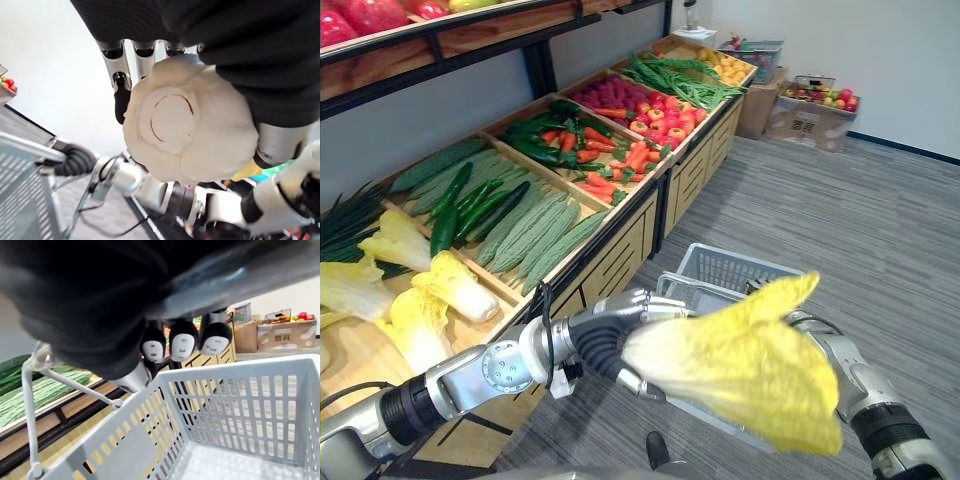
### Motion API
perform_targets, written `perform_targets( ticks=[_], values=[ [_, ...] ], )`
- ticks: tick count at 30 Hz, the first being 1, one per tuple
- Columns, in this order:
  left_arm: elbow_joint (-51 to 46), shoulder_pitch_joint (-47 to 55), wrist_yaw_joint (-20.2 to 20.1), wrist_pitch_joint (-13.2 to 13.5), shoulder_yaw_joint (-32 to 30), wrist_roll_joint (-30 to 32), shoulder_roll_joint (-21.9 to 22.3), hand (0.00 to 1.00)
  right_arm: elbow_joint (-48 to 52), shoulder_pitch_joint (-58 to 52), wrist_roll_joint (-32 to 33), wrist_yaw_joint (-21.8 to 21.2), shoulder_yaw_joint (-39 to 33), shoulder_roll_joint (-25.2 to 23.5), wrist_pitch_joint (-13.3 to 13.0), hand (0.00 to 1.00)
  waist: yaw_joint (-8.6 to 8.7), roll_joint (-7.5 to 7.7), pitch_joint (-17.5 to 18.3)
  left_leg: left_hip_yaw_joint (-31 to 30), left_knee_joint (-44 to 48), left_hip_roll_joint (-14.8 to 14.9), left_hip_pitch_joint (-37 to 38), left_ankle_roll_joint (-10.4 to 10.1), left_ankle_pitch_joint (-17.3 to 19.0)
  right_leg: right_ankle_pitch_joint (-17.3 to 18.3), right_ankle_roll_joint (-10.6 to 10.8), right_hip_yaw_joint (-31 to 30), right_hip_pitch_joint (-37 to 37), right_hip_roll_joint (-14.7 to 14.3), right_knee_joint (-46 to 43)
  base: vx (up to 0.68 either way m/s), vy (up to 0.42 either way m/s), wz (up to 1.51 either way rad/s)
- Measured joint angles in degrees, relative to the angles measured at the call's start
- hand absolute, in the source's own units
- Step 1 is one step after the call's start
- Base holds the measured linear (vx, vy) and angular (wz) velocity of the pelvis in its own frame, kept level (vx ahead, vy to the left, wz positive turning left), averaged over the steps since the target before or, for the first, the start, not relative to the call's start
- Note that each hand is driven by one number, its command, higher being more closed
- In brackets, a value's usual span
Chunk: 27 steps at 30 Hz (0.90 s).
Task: Pick vegetable in the basket
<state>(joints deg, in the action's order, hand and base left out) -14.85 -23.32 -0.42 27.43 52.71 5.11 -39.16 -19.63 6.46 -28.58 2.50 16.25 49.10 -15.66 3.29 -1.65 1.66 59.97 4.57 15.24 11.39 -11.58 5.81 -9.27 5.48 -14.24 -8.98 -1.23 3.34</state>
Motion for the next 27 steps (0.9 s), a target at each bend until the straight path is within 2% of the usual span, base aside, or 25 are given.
perform_targets(
  ticks=[3, 6, 13, 22, 27],
  values=[
    [2.97, -0.01, -0.06, 0.09, 2.69, 3.75, -0.94, 1.00, 3.06, 0.18, 0.06, 0.00, 1.10, 0.63, -1.13, 1.00, 0.06, -0.49, 0.30, 1.95, 0.85, 0.23, 0.92, -0.33, 0.73, 0.00, 0.00, -1.66, -0.04, -0.58, -0.10, -0.07, -0.009, -0.29],
    [5.95, 0.00, -0.06, 0.13, 3.08, 5.61, -1.25, 1.00, 5.23, 0.82, 0.53, -0.01, 2.88, 0.67, -1.96, 1.00, 1.17, -0.58, 0.34, 2.30, 1.58, 0.37, 0.89, -0.42, 1.12, 0.00, 0.00, -2.09, -0.25, -0.64, -0.20, -0.09, -0.014, -0.10],
    [14.04, 0.01, -0.01, 0.10, 3.12, 11.63, -0.73, 1.00, 10.13, 2.25, 3.44, -0.12, 6.33, 0.76, -3.70, 1.00, 1.36, -0.61, 0.31, 4.58, 1.93, 0.39, 1.83, -0.57, 1.25, -0.18, -0.23, -4.10, -0.82, -1.43, -0.66, -0.08, -0.026, -0.16],
    [25.45, -0.13, 0.17, -0.35, 2.23, 19.07, 5.66, 1.00, 15.55, 2.59, 6.24, -1.19, 7.22, 0.76, -4.44, 1.00, 1.43, -0.52, 0.13, 5.60, 2.71, 0.39, 2.08, -0.74, 1.88, -0.18, -0.22, -5.18, -0.91, -1.60, -0.68, -0.09, -0.030, -0.06],
    [30.62, -1.46, 0.27, -1.00, 0.29, 21.43, 7.90, 1.00, 19.39, 3.93, 7.43, -2.59, 8.04, 0.76, -4.69, 1.00, 1.37, -0.47, -1.52, 6.78, 3.21, 0.53, 2.73, -0.89, 2.44, -0.18, -0.22, -6.12, -0.93, -1.89, -0.75, -0.08, -0.036, -0.11]
  ],
)
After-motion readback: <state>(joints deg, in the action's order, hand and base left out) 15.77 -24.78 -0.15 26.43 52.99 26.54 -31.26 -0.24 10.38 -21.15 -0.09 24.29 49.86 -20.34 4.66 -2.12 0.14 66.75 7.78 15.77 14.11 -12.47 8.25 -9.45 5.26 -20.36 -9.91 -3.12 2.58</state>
